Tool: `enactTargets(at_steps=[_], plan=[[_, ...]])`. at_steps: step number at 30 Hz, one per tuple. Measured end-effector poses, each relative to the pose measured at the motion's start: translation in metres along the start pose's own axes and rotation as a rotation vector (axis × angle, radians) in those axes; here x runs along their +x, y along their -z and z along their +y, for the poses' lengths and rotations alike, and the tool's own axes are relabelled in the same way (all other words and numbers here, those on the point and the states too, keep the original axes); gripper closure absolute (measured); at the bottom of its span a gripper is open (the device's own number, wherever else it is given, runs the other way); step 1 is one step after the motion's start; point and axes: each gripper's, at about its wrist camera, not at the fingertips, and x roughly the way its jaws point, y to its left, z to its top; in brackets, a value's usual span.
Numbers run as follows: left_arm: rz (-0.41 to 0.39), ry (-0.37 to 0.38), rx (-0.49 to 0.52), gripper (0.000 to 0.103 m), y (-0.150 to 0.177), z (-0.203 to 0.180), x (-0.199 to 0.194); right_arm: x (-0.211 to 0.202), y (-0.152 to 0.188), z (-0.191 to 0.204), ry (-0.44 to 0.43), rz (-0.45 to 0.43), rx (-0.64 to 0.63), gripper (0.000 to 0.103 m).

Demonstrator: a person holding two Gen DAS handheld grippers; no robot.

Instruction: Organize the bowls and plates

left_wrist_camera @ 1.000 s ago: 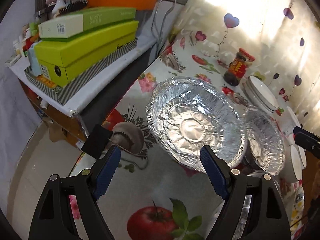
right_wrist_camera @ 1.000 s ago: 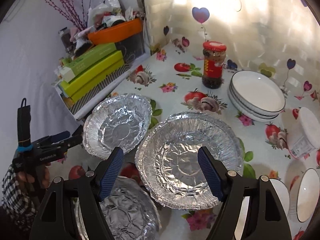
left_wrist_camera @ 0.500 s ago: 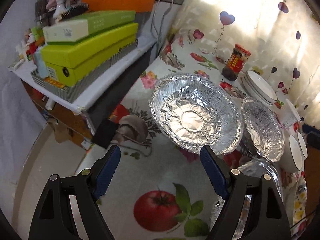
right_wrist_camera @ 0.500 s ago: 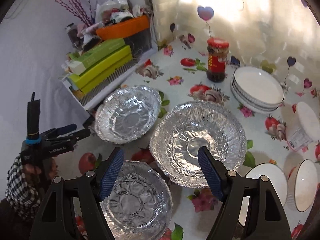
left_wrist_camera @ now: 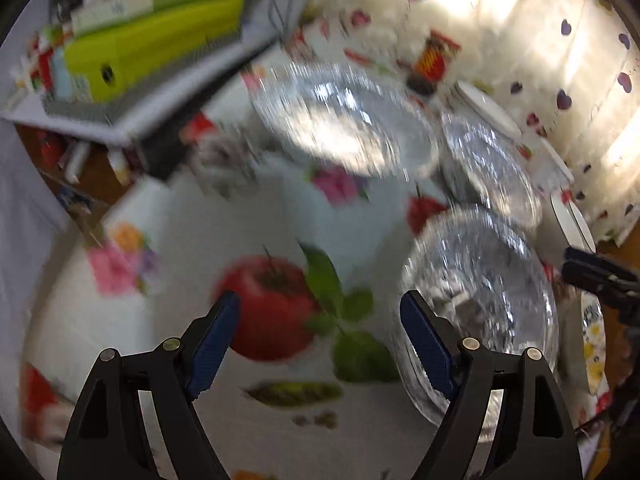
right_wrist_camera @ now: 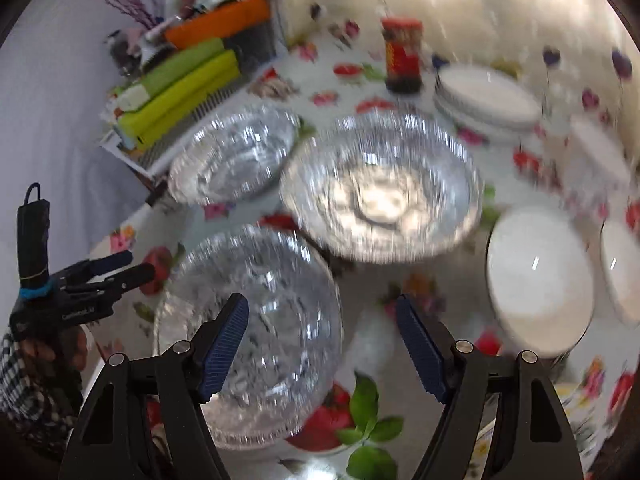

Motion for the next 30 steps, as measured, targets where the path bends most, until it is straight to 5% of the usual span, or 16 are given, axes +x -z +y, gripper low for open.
enactTargets(at_steps=[2, 6, 11, 27, 28, 30], plan=[[0.013, 0.035, -0.01, 0.021, 0.008, -0.005, 0.005, 0.008, 0.01, -0.003, 0.011, 0.02, 0.016, 0.029], [0.018, 0.071, -0.02, 0.021, 0.012, -0.011, 0.006, 0.021, 0.018, -0.003, -0.014, 0.051, 0.045, 0.063], [0.006, 0.064, -0.03, 0.021, 0.014, -0.006, -0.003, 0.032, 0.02, 0.016, -0.056, 0.064, 0.029, 0.073], [-0.027, -0.026, -0.113, 0.021, 0.012, 0.049, -0.028, 0.058, 0.015, 0.076, -0.22, 0.123, -0.062, 0.073], [-0.032, -0.029, -0.115, 0.021, 0.01, 0.051, -0.029, 0.057, 0.016, 0.076, -0.213, 0.127, -0.077, 0.071], [-0.042, -0.027, -0.111, 0.021, 0.008, 0.052, -0.033, 0.05, 0.017, 0.073, -0.192, 0.127, -0.106, 0.047]])
